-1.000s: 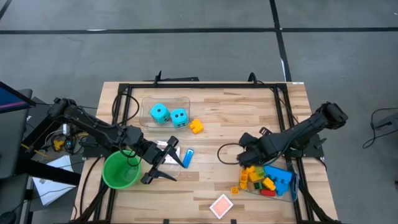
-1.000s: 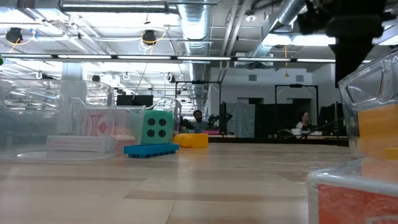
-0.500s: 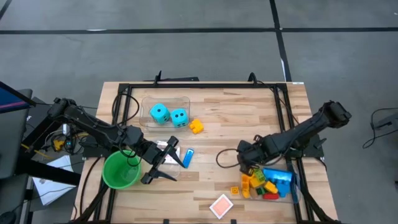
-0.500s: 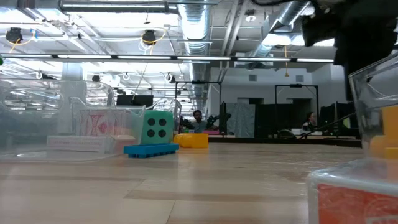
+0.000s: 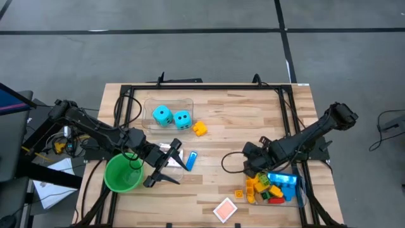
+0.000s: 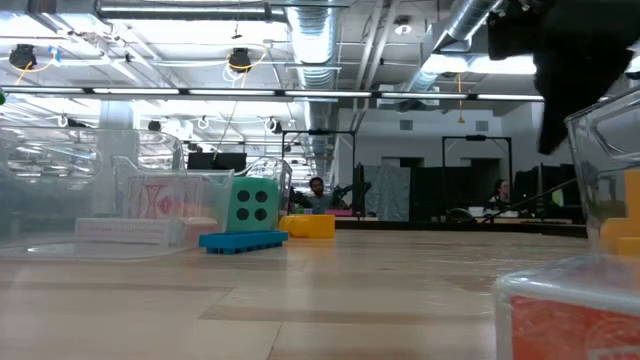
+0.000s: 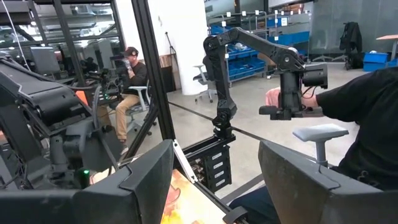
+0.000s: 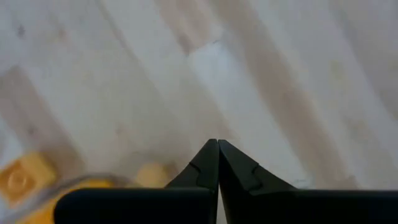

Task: Pick & Place Toys
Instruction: Put the yellow game piece into the bottom right transparent bin

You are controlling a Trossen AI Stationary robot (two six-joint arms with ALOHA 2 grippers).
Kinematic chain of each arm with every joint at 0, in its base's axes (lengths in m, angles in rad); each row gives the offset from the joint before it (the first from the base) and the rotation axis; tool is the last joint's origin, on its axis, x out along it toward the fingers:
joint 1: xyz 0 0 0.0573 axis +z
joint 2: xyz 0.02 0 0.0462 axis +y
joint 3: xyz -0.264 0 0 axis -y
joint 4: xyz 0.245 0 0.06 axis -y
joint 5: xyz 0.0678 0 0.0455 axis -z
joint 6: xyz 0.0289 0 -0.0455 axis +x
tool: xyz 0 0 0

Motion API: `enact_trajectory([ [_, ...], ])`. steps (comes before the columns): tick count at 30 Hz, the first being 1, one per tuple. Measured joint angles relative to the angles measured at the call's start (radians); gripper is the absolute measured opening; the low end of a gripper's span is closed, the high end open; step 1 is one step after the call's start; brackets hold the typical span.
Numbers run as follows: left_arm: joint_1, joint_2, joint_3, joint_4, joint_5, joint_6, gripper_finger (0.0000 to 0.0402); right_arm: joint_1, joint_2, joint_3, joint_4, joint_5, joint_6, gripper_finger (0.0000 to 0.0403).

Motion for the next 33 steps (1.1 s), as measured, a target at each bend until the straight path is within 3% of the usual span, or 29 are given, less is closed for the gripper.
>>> enact_trajectory([
  [6,0.000,0.000,0.000,0.000,0.000,0.000,0.0231,0.030,-0.052,0.001,0.097,0.160,-0.017,0.0000],
  [12,0.000,0.000,0.000,0.000,0.000,0.000,0.0231,0.066,-0.092,0.018,0.312,0.131,-0.186,0.0002],
  [16,0.000,0.000,0.000,0.000,0.000,0.001,0.0231,0.047,-0.053,0.121,0.371,0.068,-0.259,0.0027],
  [21,0.000,0.000,0.000,-0.001,0.000,-0.002,0.0231,0.004,0.094,0.341,0.259,-0.036,-0.318,0.0092],
  [30,0.000,0.000,0.000,-0.055,0.000,-0.003,0.0231,-0.044,0.516,0.867,-0.264,-0.261,-0.361,0.0230],
  [33,-0.009,-0.049,-0.001,-0.125,-0.002,0.022,0.0231,-0.043,0.632,1.011,-0.276,-0.319,-0.361,0.0251],
])
